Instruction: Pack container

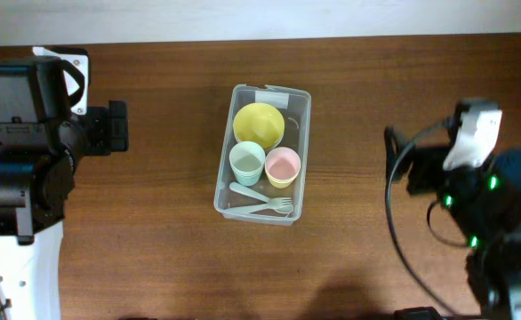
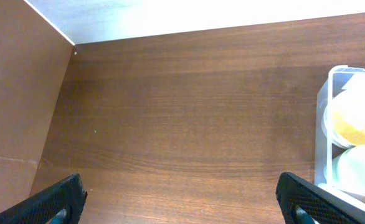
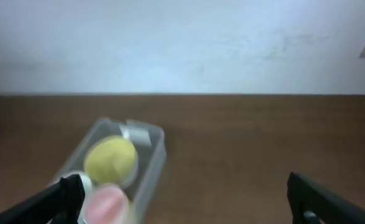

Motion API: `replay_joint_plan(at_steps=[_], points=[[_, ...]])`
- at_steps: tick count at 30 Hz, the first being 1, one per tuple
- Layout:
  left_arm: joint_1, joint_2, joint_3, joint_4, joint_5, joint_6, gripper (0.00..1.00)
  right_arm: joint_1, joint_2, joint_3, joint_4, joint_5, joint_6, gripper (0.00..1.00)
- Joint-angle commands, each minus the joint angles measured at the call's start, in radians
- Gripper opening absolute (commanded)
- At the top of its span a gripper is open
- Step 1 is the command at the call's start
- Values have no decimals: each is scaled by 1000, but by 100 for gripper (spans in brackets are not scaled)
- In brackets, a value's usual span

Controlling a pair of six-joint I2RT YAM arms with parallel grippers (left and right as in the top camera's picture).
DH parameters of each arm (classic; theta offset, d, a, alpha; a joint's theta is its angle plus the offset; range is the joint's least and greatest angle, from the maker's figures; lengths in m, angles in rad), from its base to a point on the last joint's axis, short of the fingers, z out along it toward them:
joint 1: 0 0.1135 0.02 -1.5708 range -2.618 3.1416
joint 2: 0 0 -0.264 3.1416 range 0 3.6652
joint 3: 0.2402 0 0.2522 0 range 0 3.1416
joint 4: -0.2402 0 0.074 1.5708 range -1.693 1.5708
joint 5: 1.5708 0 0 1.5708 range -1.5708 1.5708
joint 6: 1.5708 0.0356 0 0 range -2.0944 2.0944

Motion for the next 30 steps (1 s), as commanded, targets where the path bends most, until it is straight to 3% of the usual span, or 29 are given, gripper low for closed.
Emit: replay_joint_plan(at_steps=[1,15,22,30], points=[[3,1,14,-1,11,-17,100,2,-130,-126,11,19,-128,99],[3,1,14,-1,11,-17,100,-89,-617,-655,69,12,-140,99],[3,1,14,-1,11,-17,100,-89,-758,-805,86,11,-140,99],[3,1,14,-1,11,-17,100,-89,-803,-916,122,11,-139,99]])
